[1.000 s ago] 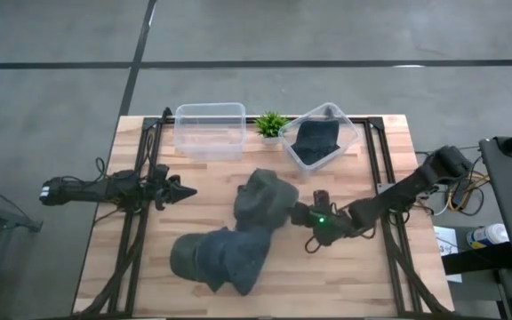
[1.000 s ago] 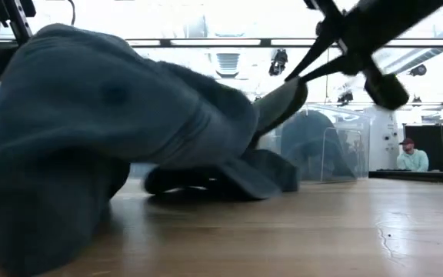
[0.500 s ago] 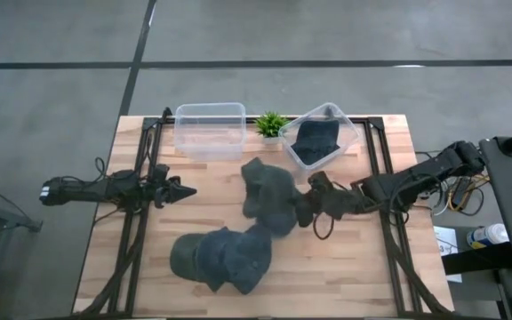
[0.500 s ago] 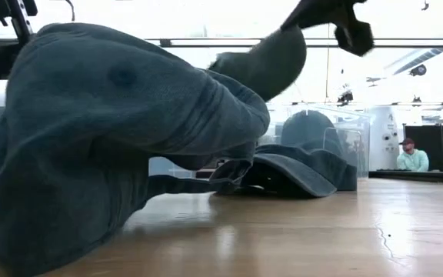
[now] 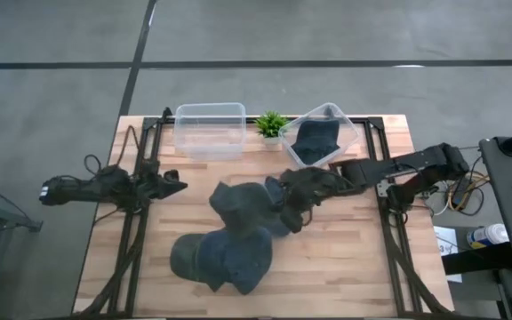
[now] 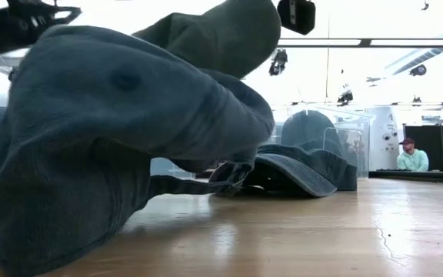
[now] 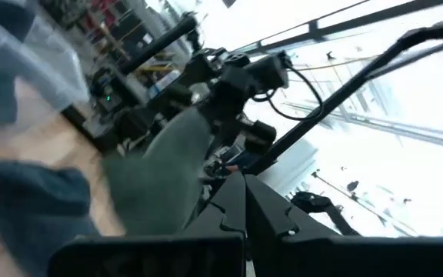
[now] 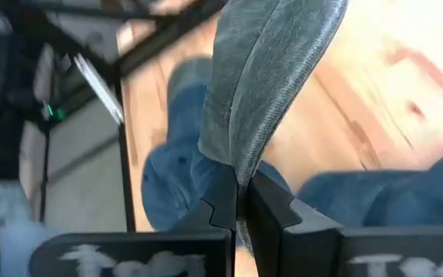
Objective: Pick & Place hat
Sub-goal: Put the top black cap into the left transparent bin
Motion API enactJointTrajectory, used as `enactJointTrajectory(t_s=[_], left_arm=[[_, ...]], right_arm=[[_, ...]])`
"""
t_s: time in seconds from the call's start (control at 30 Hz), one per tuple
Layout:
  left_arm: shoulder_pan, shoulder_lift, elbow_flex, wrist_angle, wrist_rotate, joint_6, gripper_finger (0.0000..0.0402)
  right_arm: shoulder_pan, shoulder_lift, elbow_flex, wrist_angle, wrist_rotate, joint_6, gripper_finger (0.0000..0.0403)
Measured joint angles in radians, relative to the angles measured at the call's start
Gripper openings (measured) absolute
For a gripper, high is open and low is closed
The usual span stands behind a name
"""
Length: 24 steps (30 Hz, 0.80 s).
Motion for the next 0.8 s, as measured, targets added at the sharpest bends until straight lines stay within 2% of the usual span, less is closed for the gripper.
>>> enactJointTrajectory(t_s=[0.13,0.3,0.47,0.6,0.8], left_arm=[[0.0,0.026,0.089,-0.123,-0.004,0.068,0.0],[0.0,0.089,0.209,-0.349,-0.008,0.121,0.0],[0.0,0.151,0.324,-0.481,-0.016,0.174,0.0],[0.0,0.173,0.392,-0.547,-0.016,0.174,0.0],[0.0,0.174,0.408,-0.6,-0.015,0.178,0.0]], right_arm=[[-0.03,0.075,0.106,-0.122,-0.081,-0.089,0.001],[-0.054,0.145,0.211,-0.136,-0.132,-0.168,0.0011],[-0.075,0.191,0.315,-0.16,-0.132,-0.213,0.0011],[-0.1,0.2,0.411,-0.262,-0.109,-0.238,0.0011],[-0.166,0.2,0.599,-0.381,-0.047,-0.258,0.0011]])
